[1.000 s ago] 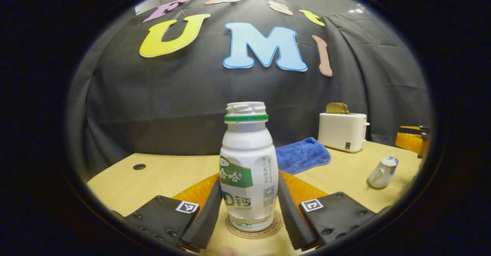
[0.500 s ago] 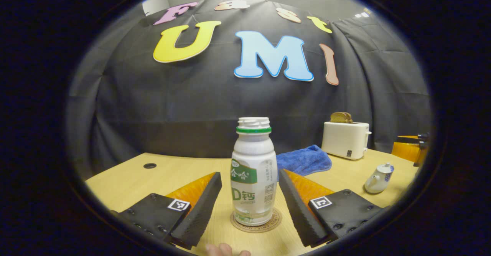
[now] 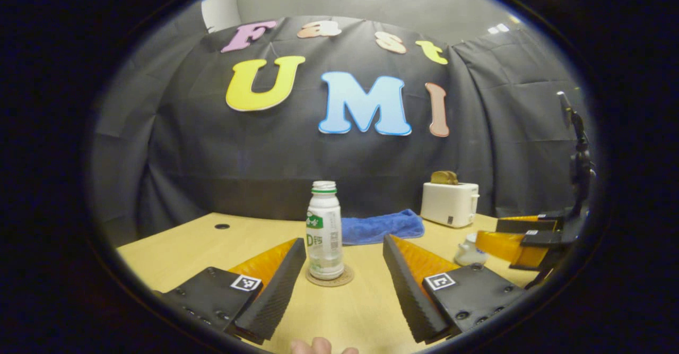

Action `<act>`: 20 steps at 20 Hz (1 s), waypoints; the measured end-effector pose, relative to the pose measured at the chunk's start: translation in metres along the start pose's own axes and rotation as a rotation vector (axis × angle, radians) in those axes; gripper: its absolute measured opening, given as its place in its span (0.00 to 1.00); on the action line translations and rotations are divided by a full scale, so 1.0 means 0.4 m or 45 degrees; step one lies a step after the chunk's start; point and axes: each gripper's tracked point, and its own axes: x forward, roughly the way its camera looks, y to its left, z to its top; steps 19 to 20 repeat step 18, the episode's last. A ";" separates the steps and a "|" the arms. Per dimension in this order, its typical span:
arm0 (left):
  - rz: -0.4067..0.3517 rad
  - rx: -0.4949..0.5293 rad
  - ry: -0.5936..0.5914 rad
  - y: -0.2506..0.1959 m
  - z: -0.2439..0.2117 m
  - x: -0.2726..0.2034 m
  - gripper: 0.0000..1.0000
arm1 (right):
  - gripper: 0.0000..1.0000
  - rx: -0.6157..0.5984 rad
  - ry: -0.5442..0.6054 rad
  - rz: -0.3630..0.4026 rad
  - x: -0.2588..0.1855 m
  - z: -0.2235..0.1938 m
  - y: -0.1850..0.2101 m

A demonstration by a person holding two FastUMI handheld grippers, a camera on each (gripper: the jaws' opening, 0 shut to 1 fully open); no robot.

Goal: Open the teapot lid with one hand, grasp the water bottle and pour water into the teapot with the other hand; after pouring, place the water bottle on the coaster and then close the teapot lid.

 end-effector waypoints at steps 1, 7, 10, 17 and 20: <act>0.021 0.072 -0.028 -0.017 0.007 -0.024 1.00 | 0.86 -0.004 -0.006 -0.028 -0.016 -0.006 0.001; 0.009 -0.031 0.102 -0.084 -0.119 -0.064 1.00 | 0.85 -0.014 -0.030 -0.054 -0.075 -0.057 0.033; 0.073 -0.076 0.102 -0.064 -0.124 -0.079 1.00 | 0.86 -0.015 -0.037 -0.063 -0.084 -0.061 0.032; 0.162 -0.016 0.110 -0.063 -0.131 -0.098 1.00 | 0.95 -0.042 -0.103 -0.109 -0.086 -0.052 0.031; 0.162 -0.012 0.106 -0.068 -0.130 -0.096 1.00 | 0.97 -0.041 -0.101 -0.109 -0.087 -0.052 0.033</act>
